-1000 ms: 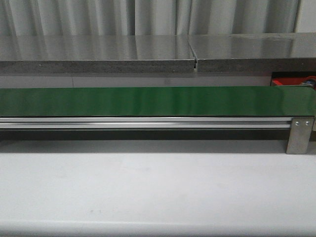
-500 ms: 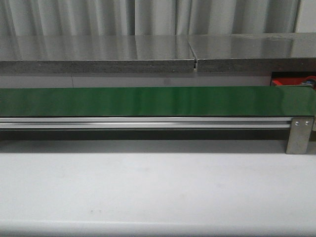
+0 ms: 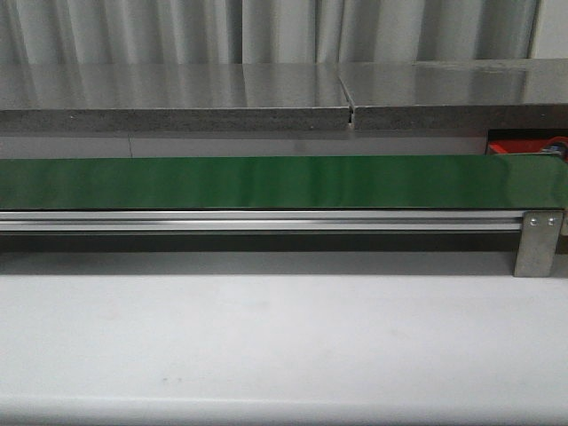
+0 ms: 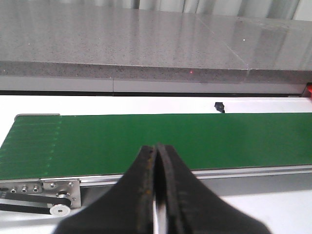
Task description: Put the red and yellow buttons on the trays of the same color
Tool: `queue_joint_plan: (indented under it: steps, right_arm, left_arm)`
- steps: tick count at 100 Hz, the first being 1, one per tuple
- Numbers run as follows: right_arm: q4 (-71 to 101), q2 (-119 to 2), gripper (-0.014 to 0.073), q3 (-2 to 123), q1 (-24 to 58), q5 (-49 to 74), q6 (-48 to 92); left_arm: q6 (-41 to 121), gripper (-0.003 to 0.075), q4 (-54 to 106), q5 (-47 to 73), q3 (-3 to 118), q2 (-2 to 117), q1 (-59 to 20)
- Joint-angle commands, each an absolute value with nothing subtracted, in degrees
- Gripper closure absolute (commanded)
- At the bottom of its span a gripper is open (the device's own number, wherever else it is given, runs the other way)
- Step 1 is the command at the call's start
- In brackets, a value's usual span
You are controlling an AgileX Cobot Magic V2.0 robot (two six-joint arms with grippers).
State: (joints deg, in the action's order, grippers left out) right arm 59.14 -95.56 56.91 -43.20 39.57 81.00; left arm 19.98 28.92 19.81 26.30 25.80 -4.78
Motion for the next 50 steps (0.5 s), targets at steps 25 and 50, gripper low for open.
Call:
queue_joint_plan:
  steps: [25,50]
  right_arm:
    - [62.1,-80.0,0.0095,58.0,-38.6,40.1,79.1]
    - [58.9,-68.1,0.0105,51.8,-26.7,31.3,75.8]
  left_arm:
    - [19.9,0.0741,30.1,15.9,27.9,26.0,-5.2]
    - [19.9,0.0741,30.1,15.9,27.9,26.0,-5.2]
